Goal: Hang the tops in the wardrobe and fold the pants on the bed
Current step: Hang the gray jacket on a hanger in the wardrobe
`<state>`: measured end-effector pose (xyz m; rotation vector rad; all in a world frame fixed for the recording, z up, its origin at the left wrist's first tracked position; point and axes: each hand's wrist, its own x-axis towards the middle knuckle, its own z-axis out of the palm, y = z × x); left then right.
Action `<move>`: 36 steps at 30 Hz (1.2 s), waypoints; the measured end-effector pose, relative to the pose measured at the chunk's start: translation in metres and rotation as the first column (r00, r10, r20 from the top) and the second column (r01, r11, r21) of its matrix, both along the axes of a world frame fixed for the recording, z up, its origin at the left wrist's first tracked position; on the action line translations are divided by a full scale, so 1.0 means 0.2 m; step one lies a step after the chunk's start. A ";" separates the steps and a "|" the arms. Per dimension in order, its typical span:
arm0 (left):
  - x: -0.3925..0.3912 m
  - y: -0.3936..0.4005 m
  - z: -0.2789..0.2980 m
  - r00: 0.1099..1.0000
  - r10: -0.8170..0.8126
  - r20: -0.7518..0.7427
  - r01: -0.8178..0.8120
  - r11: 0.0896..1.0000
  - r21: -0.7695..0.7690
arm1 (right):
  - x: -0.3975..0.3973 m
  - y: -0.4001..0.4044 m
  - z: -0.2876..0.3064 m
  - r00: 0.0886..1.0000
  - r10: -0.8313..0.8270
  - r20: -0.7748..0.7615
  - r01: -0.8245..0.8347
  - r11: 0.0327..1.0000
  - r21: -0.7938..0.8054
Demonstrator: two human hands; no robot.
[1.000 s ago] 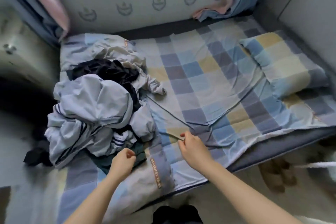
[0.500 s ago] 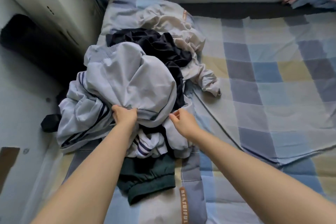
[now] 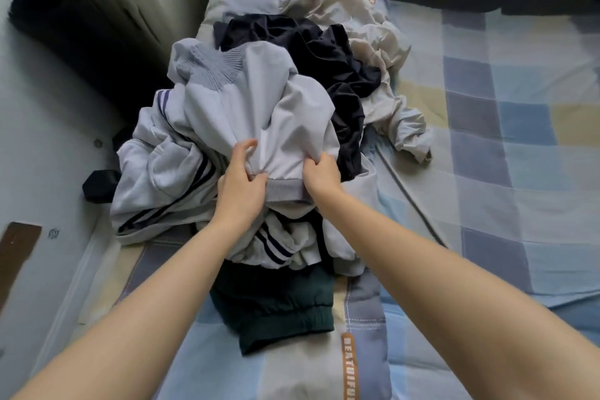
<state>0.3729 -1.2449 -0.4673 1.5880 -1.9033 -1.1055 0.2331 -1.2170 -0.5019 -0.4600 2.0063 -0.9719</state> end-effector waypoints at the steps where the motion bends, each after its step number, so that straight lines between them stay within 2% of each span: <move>1: 0.03 0.05 0.02 0.999 -0.023 0.027 0.023 1.000 0.008 | 0.02 0.07 0.04 1.000 -0.004 -0.001 0.004 1.000 -0.027; 6: 0.13 0.34 0.23 0.998 -0.058 0.036 0.049 0.976 0.215 | 0.04 0.52 0.28 0.998 -0.051 0.042 0.055 0.994 -0.093; 9: 0.16 0.47 0.47 0.993 -0.111 -0.037 0.116 0.973 0.198 | 0.03 0.70 0.49 0.989 -0.122 0.086 0.134 0.979 -0.152; 12: 0.14 0.59 0.78 0.978 -0.206 -0.028 0.208 0.971 0.117 | 0.00 0.81 0.81 0.980 -0.167 0.106 0.186 0.959 -0.215; 15: 0.12 0.69 1.05 0.969 -0.237 0.065 0.240 0.970 -0.047 | -0.01 0.92 1.15 0.985 -0.151 0.083 0.169 0.948 -0.270; 17: 0.11 0.74 1.23 0.966 -0.250 0.066 0.258 0.951 -0.169 | -0.01 1.01 1.39 0.991 -0.128 0.032 0.132 0.940 -0.313; 21: 0.08 0.85 1.59 0.938 -0.347 0.000 0.325 0.876 -0.356 | -0.02 1.23 1.88 0.988 -0.136 -0.069 0.090 0.882 -0.462; 25: -0.01 1.04 1.96 0.891 -0.445 -0.093 0.348 0.800 -0.489 | -0.01 1.53 2.28 0.958 -0.263 -0.112 0.167 0.831 -0.530; 28: -0.09 1.16 2.14 0.862 -0.483 -0.158 0.342 0.781 -0.522 | -0.02 1.71 2.43 0.945 -0.310 -0.103 0.222 0.840 -0.496; 30: -0.15 1.27 2.24 0.850 -0.486 -0.204 0.329 0.792 -0.515 | -0.02 1.87 2.51 0.956 -0.265 -0.123 0.186 0.877 -0.443; 31: -0.18 1.32 2.27 0.849 -0.476 -0.231 0.316 0.806 -0.500 | -0.01 1.94 2.54 0.965 -0.200 -0.169 0.118 0.908 -0.403; 33: -0.24 1.43 2.35 0.818 -0.507 -0.270 0.342 0.808 -0.480 | 0.03 2.10 2.59 0.926 -0.051 -0.373 -0.050 0.966 -0.255; 35: -0.30 1.56 2.42 0.740 -0.623 -0.254 0.435 0.731 -0.526 | 0.04 2.27 2.62 0.785 0.010 -0.619 -0.105 0.987 -0.118; 36: -0.33 1.63 2.46 0.695 -0.681 -0.230 0.480 0.678 -0.557 | 0.04 2.37 2.64 0.695 -0.005 -0.719 -0.078 0.994 -0.082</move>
